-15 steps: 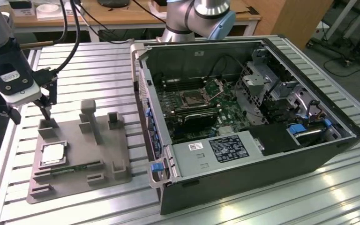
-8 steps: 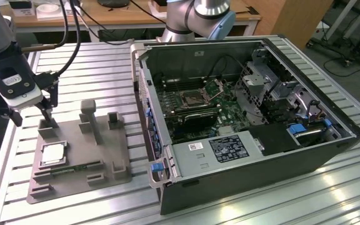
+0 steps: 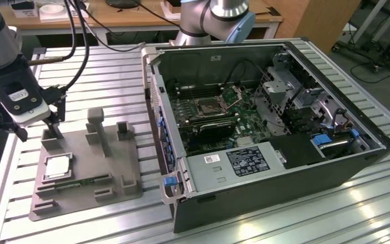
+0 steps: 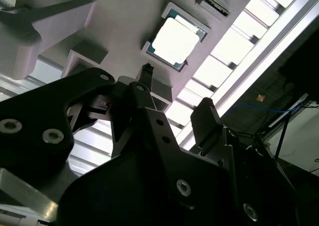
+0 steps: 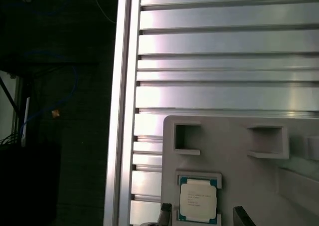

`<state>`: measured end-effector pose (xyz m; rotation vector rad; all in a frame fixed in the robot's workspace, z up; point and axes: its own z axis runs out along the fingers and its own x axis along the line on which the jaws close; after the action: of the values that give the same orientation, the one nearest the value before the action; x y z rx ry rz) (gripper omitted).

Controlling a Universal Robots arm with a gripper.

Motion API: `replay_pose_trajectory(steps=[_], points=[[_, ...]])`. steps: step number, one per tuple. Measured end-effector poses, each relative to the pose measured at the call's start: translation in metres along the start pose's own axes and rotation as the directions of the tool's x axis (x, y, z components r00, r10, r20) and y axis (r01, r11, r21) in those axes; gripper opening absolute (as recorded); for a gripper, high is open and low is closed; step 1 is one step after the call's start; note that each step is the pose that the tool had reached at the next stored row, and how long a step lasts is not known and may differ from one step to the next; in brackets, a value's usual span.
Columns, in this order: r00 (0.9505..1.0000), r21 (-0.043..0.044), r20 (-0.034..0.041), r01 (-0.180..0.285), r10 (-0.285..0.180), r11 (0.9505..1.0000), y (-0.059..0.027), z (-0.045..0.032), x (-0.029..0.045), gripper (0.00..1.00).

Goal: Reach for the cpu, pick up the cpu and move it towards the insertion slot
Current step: 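Reach for the cpu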

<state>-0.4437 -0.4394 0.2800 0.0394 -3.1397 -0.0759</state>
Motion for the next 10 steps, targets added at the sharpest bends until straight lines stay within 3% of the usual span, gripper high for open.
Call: replay_pose_trajectory(steps=[4, 10], points=[[1.0, 0.0006, 0.0, 0.0, 0.0, 1.0, -0.0003, 0.0053, 0.0001, 0.58], [1.0, 0.0007, 0.0001, 0.0, 0.0, 1.0, -0.0003, 0.0056, 0.0001, 0.58]])
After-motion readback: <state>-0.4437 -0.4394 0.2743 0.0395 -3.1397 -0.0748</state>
